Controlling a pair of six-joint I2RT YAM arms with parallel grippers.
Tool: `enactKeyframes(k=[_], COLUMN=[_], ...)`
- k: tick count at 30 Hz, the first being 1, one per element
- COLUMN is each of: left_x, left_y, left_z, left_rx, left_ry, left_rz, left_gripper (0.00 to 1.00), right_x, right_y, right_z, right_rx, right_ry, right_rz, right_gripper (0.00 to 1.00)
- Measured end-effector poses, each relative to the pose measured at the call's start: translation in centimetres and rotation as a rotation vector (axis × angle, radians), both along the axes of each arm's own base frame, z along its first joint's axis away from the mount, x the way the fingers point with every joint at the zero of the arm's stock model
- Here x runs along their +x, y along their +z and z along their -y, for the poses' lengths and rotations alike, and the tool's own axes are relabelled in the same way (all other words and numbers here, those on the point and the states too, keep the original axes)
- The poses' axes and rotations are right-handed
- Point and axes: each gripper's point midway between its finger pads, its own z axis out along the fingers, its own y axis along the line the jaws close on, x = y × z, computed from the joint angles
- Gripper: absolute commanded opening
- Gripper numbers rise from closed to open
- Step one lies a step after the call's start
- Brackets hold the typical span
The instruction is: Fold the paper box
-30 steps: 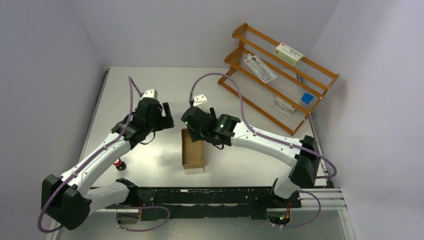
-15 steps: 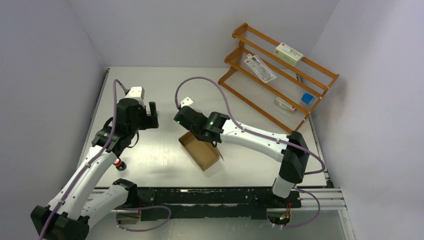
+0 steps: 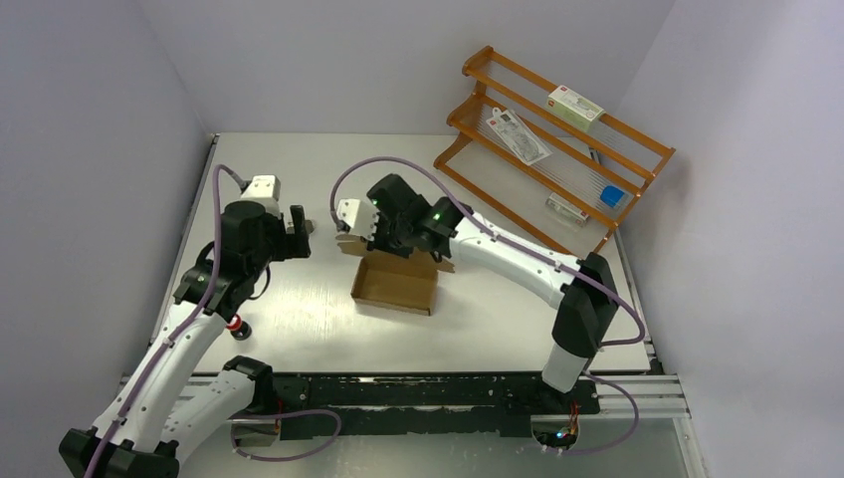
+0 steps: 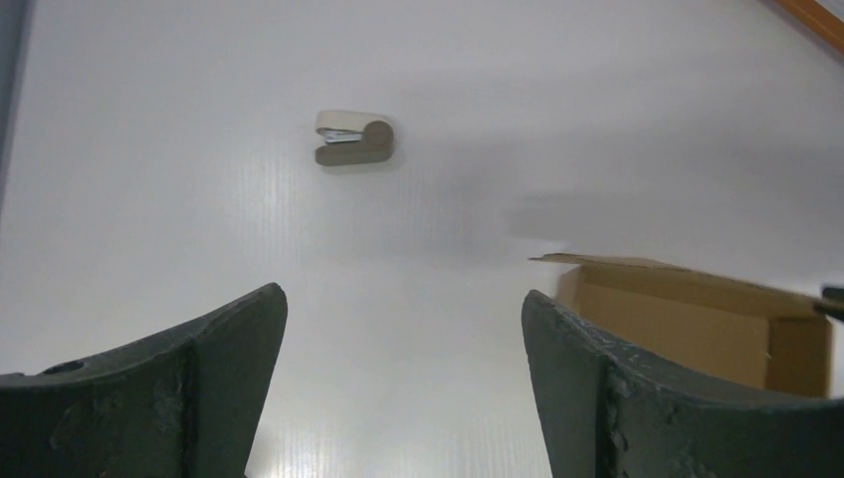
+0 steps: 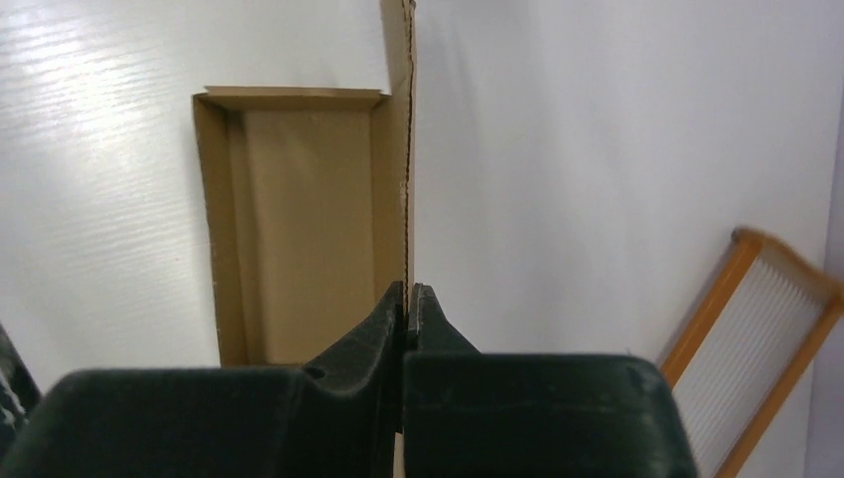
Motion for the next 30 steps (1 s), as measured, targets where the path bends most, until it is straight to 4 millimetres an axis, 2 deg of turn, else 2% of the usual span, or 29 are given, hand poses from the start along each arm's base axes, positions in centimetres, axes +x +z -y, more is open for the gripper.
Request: enactKeyframes(k=[3, 8, 9, 11, 12, 17, 20, 24, 27, 30], left_x=[-0.1, -0.1, 0.0, 0.0, -0.1, -0.2, -0.1, 0.4, 1.0, 1.7], left_y=[-0.4, -1.0, -1.2, -1.7, -2.0, -3.2, -3.5, -4.0, -4.0, -3.9], left_z=[1.0, 2.6, 2.8, 3.3, 3.5, 4.3, 4.5, 4.6, 4.7, 4.8], left_rx=[-0.015, -0.028, -0.029, -0.029, -0.028, -0.014, 0.001, 0.026, 0.057, 0.086], left_ry=[-0.061, -0.167, -0.185, -0.220, -0.238, -0.301, -0.324, -0.343, -0.363, -0.385], left_rz=[-0.011, -0.023, -0.026, -0.033, -0.039, -0.068, -0.079, -0.099, -0.103, -0.102], left_gripper=[0.93, 0.94, 0.94, 0.94, 0.94, 0.92, 0.91, 0.88, 0.88, 0.91], right_x=[1.0, 3.1, 3.2, 3.3, 3.2, 2.4, 1.9, 1.9, 2.9, 4.4], right_y=[0.5, 0.7, 0.7, 0.4, 0.2, 0.3, 1.0, 2.8, 3.7, 3.0], right_z=[-0.5, -0.6, -0.7, -1.5, -1.7, -1.4, 0.0, 2.9, 5.8, 9.4], right_rx=[0.034, 0.075, 0.075, 0.078, 0.081, 0.094, 0.104, 0.148, 0.203, 0.248], right_ry=[0.129, 0.232, 0.242, 0.270, 0.272, 0.276, 0.230, 0.117, -0.006, -0.147], right_rz=[-0.016, -0.026, -0.028, -0.039, -0.050, -0.050, -0.024, 0.037, 0.072, 0.074], right_gripper=[0.01, 0.14, 0.20, 0.51, 0.59, 0.71, 0.76, 0.76, 0.76, 0.76])
